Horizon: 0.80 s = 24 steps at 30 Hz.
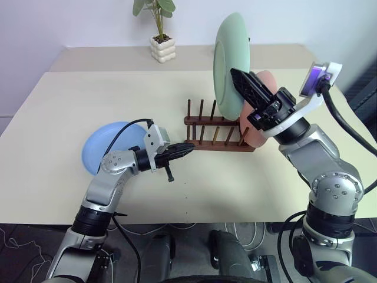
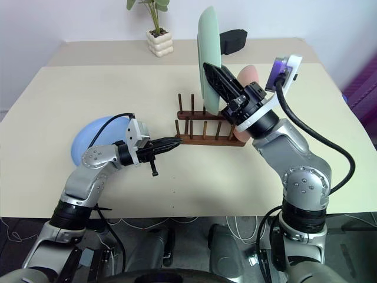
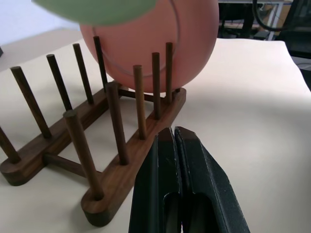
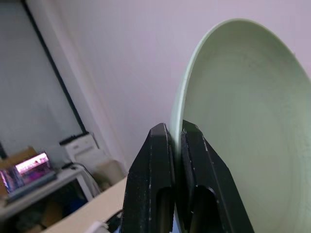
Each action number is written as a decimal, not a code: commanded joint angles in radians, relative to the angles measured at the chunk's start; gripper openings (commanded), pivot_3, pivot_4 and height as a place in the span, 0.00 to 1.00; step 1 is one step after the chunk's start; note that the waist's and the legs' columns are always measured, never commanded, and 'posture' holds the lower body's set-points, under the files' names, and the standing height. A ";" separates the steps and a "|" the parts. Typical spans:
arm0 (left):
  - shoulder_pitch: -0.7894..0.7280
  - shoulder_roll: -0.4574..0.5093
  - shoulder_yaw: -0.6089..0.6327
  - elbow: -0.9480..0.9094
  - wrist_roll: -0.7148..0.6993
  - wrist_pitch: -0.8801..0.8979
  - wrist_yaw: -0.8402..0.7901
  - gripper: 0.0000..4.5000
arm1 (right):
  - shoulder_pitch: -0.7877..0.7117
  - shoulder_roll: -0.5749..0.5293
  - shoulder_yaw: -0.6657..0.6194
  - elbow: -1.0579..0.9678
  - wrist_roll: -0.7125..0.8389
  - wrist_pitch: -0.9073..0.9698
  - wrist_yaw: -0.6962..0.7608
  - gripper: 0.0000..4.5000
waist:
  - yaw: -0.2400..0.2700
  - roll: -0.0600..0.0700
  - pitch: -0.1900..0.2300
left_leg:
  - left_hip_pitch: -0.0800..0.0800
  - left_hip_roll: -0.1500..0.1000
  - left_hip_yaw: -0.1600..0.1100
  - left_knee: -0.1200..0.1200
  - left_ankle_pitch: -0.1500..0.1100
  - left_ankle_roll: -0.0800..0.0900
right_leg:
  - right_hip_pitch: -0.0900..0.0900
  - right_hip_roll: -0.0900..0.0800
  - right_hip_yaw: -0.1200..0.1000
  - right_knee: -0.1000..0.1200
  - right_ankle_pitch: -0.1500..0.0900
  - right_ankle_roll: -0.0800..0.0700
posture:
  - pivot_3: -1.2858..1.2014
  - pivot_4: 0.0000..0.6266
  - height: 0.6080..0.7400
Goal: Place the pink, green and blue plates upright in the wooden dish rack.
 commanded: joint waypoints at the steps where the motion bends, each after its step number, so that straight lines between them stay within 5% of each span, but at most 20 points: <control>1: -0.002 0.011 0.014 -0.034 -0.013 -0.002 -0.001 0.00 | 0.006 0.014 -0.002 -0.023 0.028 -0.016 -0.019 0.01 | 0.000 0.000 0.000 | 0.000 0.000 0.000 0.000 0.000 0.000 | 0.000 0.000 0.000 0.000 0.000 0.000 | 0.52 0.24 1.00; 24: 0.005 0.023 0.019 -0.055 -0.023 0.005 0.015 0.00 | 0.045 0.076 -0.040 0.098 0.075 -0.028 -0.094 0.01 | 0.000 0.000 0.000 | -0.003 0.000 0.000 -0.001 0.000 0.000 | -0.003 0.000 0.000 0.000 0.000 0.000 | 0.52 0.24 1.00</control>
